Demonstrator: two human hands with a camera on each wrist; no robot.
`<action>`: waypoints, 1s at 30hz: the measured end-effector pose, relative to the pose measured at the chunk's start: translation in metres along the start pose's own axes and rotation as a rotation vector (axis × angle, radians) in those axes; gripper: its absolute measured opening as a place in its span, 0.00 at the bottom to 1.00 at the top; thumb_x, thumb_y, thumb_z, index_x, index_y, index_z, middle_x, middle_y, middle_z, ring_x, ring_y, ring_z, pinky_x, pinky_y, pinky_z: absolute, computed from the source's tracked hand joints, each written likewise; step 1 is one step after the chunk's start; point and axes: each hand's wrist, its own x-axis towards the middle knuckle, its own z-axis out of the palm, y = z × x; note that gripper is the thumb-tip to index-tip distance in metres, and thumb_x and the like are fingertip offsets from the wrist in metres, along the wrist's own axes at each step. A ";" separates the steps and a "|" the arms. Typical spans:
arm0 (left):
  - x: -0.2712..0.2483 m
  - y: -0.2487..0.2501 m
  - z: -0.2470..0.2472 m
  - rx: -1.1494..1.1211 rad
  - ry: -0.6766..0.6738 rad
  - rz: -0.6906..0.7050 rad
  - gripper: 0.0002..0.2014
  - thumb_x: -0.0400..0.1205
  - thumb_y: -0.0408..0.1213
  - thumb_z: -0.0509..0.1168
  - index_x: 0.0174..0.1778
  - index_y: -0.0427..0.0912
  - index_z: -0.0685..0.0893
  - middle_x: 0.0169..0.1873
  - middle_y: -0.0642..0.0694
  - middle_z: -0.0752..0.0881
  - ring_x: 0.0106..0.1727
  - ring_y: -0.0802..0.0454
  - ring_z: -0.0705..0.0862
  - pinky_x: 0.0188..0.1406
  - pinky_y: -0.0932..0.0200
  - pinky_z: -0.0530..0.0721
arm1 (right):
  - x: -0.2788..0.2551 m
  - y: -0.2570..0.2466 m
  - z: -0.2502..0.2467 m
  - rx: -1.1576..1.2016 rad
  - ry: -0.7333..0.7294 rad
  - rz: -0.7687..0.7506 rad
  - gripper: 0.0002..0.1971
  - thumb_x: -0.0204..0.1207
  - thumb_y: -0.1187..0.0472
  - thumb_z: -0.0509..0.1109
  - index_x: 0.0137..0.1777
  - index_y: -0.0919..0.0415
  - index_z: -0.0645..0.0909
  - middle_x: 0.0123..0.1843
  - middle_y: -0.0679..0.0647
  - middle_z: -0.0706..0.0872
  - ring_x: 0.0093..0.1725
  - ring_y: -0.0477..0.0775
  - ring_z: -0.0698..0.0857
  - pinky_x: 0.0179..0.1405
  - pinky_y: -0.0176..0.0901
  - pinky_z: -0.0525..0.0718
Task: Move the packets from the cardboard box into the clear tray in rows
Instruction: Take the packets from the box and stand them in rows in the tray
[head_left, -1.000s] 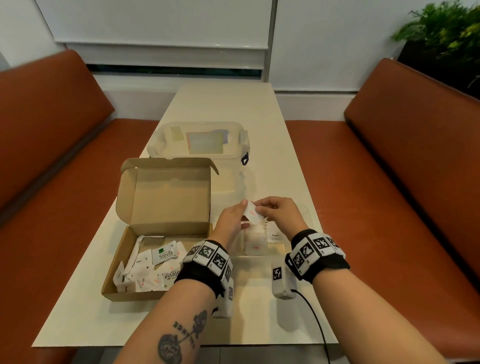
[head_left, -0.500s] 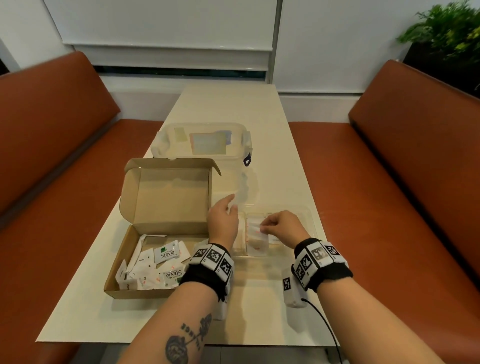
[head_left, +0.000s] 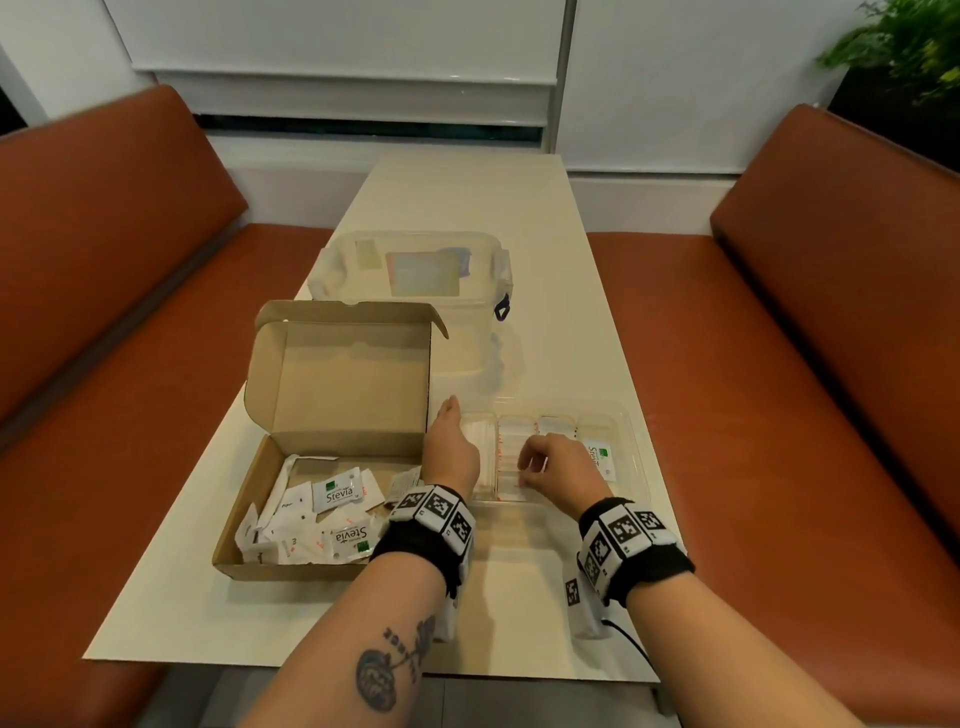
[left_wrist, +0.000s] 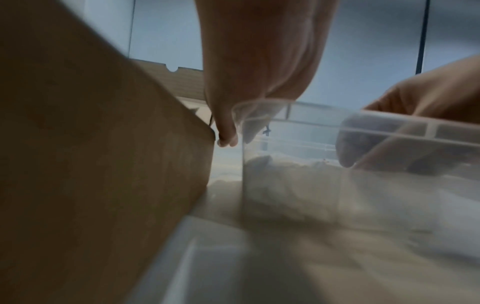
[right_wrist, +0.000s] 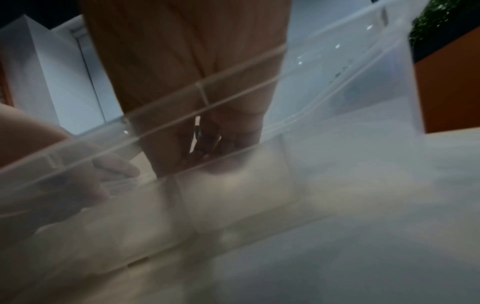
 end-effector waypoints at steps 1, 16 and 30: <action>0.000 -0.001 0.001 0.010 0.004 0.009 0.35 0.78 0.12 0.48 0.82 0.38 0.60 0.82 0.43 0.62 0.82 0.49 0.61 0.80 0.59 0.60 | -0.001 0.000 0.001 -0.010 -0.006 -0.006 0.09 0.69 0.65 0.75 0.36 0.52 0.80 0.34 0.42 0.77 0.35 0.41 0.76 0.31 0.27 0.67; -0.002 0.002 -0.002 -0.042 0.034 -0.070 0.36 0.77 0.12 0.47 0.81 0.43 0.66 0.80 0.46 0.67 0.80 0.49 0.66 0.77 0.59 0.68 | 0.004 0.010 0.012 0.012 0.007 -0.037 0.08 0.69 0.68 0.75 0.36 0.55 0.82 0.37 0.45 0.79 0.38 0.43 0.78 0.35 0.29 0.72; -0.007 0.008 0.000 0.095 0.009 -0.056 0.36 0.78 0.14 0.49 0.83 0.42 0.59 0.83 0.47 0.61 0.80 0.47 0.65 0.77 0.57 0.66 | 0.005 0.006 0.010 -0.003 0.003 -0.053 0.10 0.66 0.65 0.79 0.32 0.54 0.80 0.36 0.48 0.82 0.37 0.47 0.79 0.35 0.36 0.74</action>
